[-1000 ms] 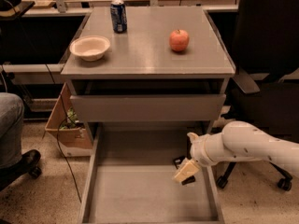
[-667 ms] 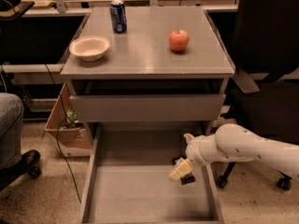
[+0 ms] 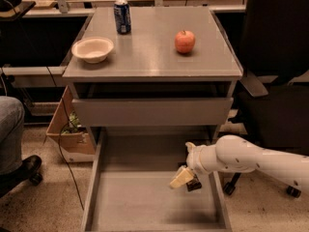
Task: Pick rxbar chocolate from middle drawer and place on counter
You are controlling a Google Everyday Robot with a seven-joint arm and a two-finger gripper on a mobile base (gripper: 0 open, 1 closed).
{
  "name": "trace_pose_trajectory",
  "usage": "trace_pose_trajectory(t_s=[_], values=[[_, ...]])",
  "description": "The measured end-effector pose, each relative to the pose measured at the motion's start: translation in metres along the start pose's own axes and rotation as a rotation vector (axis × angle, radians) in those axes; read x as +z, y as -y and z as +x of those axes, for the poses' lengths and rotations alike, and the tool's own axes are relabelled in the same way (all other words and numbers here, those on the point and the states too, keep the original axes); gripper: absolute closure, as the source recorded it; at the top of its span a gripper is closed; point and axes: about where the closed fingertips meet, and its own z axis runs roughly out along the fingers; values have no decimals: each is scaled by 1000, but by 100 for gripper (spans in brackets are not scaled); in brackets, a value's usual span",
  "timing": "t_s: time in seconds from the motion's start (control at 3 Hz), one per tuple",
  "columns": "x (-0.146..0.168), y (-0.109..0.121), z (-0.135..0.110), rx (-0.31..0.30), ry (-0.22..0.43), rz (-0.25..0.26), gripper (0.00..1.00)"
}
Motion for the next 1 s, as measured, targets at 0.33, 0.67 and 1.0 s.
trace_pose_trajectory(t_s=[0.33, 0.67, 1.0], values=[[46, -1, 15, -31, 21, 9, 0], [71, 8, 34, -35, 22, 15, 0], [86, 21, 64, 11, -3, 4, 0]])
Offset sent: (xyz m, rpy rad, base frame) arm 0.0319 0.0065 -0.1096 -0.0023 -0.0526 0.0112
